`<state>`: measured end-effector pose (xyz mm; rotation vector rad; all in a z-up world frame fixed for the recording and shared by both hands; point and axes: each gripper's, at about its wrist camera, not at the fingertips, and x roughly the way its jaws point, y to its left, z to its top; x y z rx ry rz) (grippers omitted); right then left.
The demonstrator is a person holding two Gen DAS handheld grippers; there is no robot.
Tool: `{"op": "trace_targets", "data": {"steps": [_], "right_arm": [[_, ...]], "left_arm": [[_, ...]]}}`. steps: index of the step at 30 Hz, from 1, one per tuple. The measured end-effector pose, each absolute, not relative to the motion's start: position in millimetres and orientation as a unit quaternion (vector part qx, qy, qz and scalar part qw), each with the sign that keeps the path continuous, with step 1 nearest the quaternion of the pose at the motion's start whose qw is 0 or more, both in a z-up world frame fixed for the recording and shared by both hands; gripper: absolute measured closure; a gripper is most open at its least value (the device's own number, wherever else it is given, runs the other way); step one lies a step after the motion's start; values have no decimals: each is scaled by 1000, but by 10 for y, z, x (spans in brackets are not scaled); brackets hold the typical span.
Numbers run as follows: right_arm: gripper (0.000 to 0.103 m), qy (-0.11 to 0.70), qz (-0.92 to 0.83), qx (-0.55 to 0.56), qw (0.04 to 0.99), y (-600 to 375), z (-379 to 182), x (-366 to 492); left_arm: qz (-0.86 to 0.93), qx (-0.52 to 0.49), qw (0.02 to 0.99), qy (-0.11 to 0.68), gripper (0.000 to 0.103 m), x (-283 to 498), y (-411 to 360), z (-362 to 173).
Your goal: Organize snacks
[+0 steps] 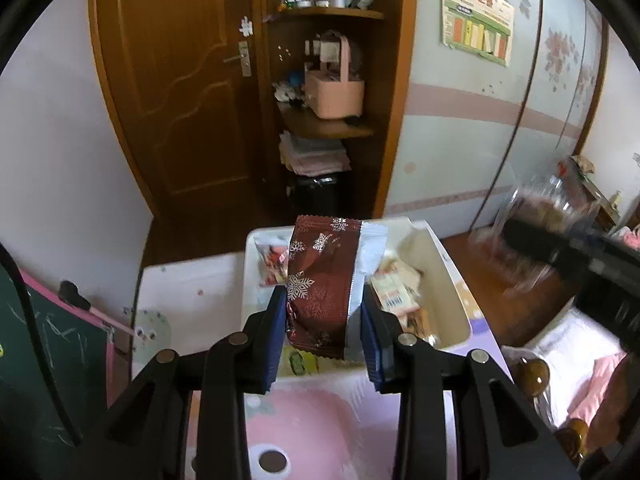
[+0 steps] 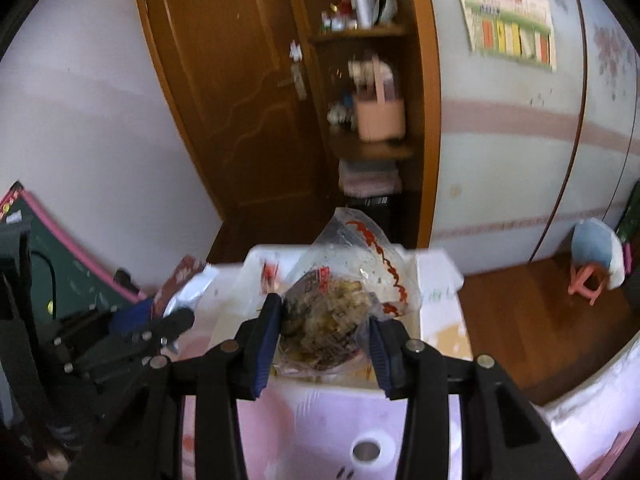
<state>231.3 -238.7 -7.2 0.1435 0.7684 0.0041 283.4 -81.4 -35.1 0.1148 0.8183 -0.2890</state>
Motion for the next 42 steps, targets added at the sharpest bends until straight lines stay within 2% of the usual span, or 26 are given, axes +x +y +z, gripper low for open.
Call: {"op": "trace_targets", "data": {"steps": [7, 14, 16, 18, 19, 25, 42], "right_arm": [[61, 349, -24, 57, 935, -2372, 95, 2718], [60, 373, -45, 37, 926, -2353, -152, 3160], [60, 380, -47, 30, 923, -2342, -229, 3258], [58, 395, -48, 28, 917, -2330, -305, 3358], [55, 402, -52, 29, 914, -2333, -337, 3395], [44, 421, -58, 43, 904, -2342, -438, 3407], [43, 452, -58, 42, 889, -2331, -577, 2858]], "left_arm": [[-124, 46, 908, 398, 71, 3224, -819, -342], [-114, 59, 901, 413, 68, 3492, -887, -569], [-110, 65, 900, 416, 52, 3509, -913, -638], [-105, 70, 901, 415, 14, 3531, -925, -689], [-103, 71, 903, 412, 10, 3525, -929, -695], [-104, 78, 898, 420, 9, 3500, -928, -746], [-84, 33, 888, 450, 8, 3012, -699, -733]]}}
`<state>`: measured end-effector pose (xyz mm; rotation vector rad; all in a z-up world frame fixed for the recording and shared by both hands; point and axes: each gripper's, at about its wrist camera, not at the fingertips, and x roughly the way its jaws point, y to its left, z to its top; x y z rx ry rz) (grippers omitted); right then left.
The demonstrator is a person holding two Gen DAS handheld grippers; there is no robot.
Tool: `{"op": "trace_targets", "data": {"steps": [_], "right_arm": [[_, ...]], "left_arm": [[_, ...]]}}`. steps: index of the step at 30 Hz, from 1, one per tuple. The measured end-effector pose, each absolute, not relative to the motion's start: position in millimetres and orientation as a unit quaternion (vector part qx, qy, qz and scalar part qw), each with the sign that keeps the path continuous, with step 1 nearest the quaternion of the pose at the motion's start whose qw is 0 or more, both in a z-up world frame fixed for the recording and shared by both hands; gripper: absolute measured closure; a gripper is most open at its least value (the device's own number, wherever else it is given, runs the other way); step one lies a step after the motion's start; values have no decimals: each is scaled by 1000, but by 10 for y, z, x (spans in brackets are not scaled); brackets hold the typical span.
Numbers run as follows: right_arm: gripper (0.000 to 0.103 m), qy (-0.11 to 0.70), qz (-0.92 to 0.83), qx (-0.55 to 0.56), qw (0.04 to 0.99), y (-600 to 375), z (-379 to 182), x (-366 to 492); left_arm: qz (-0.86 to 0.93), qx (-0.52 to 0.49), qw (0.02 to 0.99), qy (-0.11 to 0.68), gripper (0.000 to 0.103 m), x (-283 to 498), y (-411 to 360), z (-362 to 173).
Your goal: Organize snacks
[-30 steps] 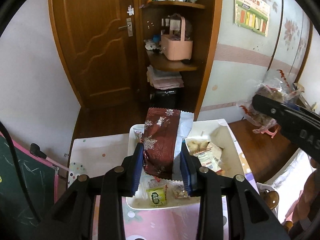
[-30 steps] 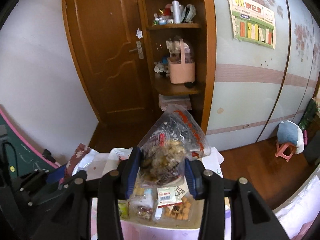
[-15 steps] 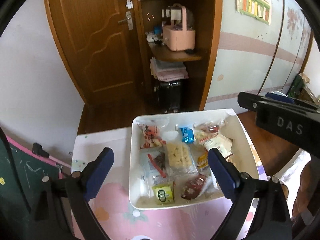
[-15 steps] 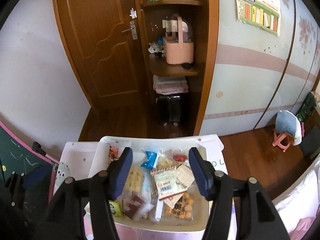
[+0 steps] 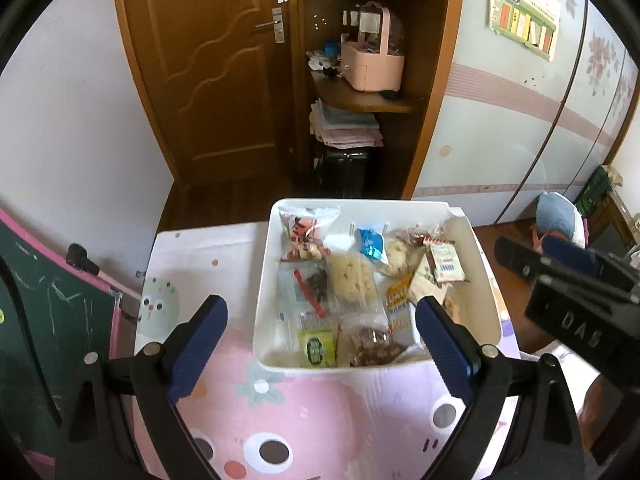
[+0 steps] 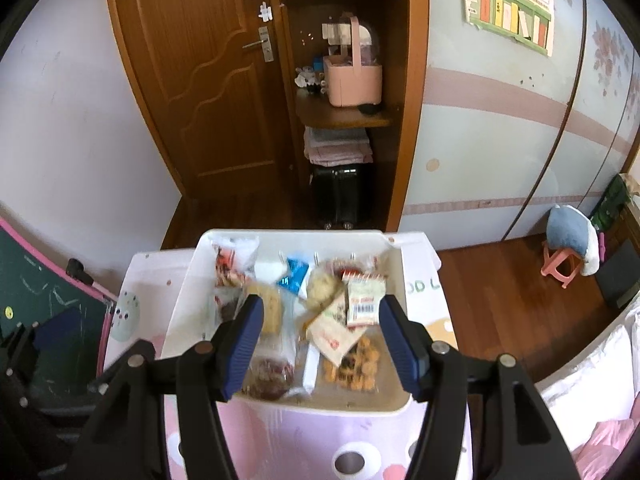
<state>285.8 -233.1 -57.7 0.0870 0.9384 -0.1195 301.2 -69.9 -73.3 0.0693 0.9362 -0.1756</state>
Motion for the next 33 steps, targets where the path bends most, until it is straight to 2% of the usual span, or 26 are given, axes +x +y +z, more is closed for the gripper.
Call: {"op": "trace_targets", "data": {"steps": [14, 26, 33], "right_arm": [[42, 487, -40, 62, 870, -2194, -863, 1750], [42, 495, -25, 70, 866, -2091, -784, 767], [42, 496, -14, 73, 865, -2037, -649, 365]], "left_arm": [[-53, 25, 882, 468, 8, 1900, -446, -824], [-42, 28, 870, 491, 8, 901, -291, -818], [-29, 28, 867, 496, 2, 503, -214, -687]]}}
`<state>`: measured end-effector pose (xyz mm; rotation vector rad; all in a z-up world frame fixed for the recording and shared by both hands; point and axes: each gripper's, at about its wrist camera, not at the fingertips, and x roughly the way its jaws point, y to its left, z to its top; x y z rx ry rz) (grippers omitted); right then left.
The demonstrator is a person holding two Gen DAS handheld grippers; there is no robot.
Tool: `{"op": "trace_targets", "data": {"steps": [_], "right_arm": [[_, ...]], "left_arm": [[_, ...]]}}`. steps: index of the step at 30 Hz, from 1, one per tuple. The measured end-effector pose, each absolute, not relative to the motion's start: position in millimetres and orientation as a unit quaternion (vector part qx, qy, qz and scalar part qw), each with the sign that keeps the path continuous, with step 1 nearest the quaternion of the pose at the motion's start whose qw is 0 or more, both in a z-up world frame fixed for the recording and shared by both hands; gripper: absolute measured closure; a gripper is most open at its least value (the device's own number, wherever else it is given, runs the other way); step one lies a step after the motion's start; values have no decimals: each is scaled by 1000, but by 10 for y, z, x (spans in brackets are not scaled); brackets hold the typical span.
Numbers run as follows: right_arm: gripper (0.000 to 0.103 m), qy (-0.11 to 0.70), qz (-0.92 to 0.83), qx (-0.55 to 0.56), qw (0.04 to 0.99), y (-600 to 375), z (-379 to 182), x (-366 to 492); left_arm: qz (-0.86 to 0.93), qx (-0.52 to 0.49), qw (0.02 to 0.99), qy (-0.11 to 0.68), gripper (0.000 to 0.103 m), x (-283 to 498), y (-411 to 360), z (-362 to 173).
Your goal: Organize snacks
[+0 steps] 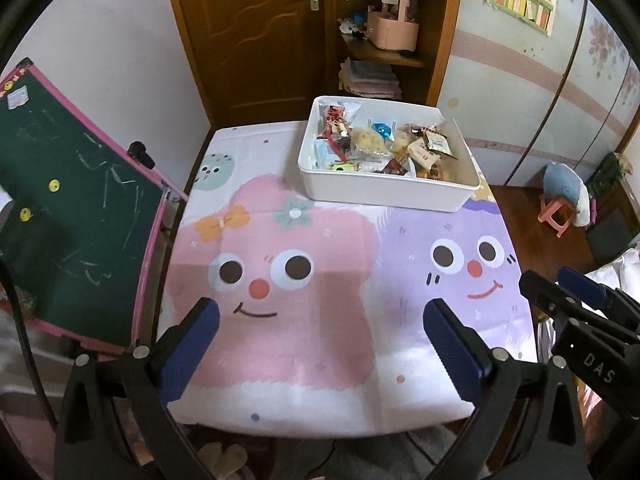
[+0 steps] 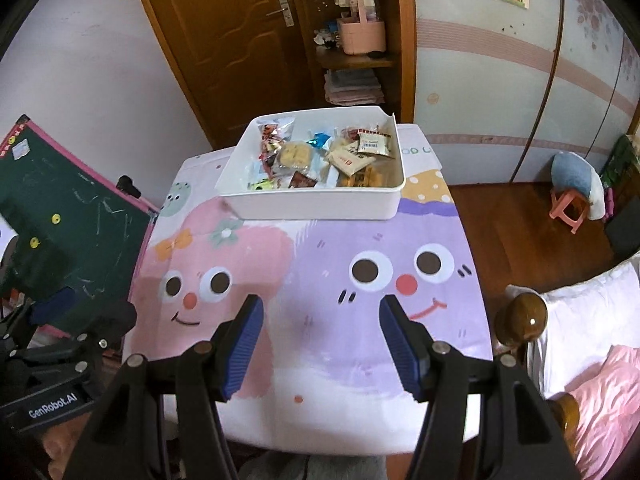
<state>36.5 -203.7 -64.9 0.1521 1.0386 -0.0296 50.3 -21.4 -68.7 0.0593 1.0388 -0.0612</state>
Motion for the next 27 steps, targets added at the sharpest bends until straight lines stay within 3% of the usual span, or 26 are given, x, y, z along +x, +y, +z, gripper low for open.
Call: {"op": "trace_targets", "data": {"steps": [8, 27], "right_arm": [[37, 496, -11, 77, 865, -1953, -492, 108], [37, 472, -18, 60, 879, -1771, -218, -45]], "left_arm": [[-18, 20, 872, 488, 2, 296, -166, -522], [-20, 23, 882, 470, 2, 225, -106, -349]]}}
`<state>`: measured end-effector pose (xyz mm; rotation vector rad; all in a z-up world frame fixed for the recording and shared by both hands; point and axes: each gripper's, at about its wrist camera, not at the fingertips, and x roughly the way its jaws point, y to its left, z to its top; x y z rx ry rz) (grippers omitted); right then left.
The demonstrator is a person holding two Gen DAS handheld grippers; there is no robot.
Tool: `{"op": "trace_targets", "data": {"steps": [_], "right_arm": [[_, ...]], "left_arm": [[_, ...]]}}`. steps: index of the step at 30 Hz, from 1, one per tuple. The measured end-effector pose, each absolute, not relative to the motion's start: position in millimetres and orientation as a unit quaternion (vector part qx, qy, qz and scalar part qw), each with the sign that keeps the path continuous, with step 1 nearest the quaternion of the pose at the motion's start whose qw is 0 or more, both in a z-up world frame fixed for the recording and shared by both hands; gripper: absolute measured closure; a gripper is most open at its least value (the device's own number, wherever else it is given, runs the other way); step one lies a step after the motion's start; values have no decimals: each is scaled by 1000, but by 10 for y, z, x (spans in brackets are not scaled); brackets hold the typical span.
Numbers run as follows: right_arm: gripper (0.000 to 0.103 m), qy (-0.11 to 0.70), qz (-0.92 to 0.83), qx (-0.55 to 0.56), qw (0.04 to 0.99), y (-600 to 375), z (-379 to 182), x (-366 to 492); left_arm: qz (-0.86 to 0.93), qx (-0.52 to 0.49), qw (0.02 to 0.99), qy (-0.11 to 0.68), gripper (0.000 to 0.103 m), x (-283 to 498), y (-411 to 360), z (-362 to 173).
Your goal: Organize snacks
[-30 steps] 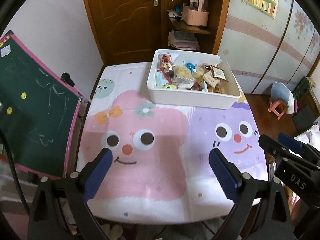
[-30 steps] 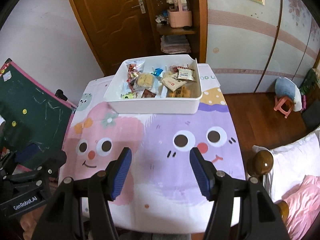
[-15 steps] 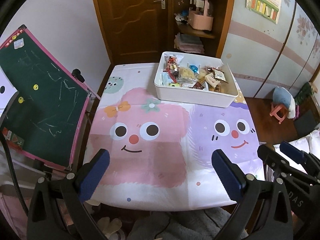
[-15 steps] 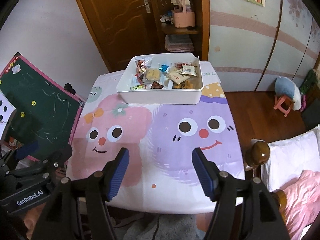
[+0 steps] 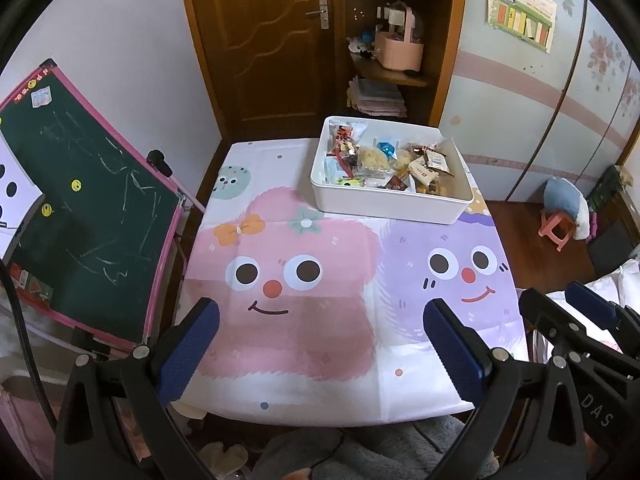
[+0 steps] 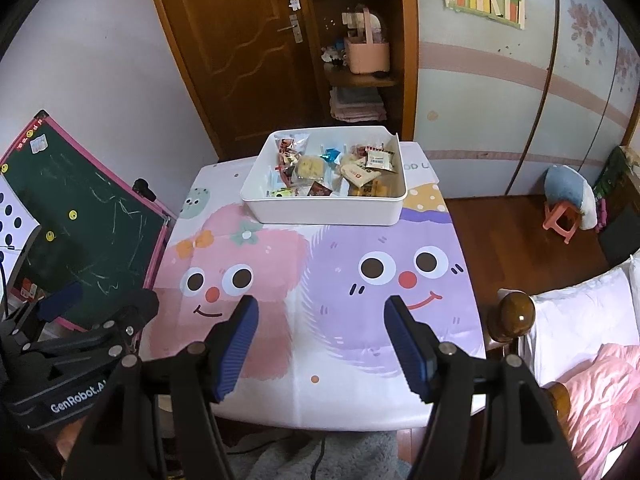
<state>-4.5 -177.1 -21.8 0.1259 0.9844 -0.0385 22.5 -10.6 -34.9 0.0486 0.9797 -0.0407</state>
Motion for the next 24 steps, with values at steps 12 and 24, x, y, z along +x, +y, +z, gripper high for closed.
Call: {"op": "trace_targets", "data": {"steps": [12, 24], "right_arm": [[37, 464, -31, 64, 883, -1747, -169, -87], [37, 465, -30, 64, 883, -1743, -152, -84]], "left_arm": [[-24, 28, 883, 468, 2, 225, -127, -329], [-25, 28, 882, 470, 2, 248, -115, -322]]}}
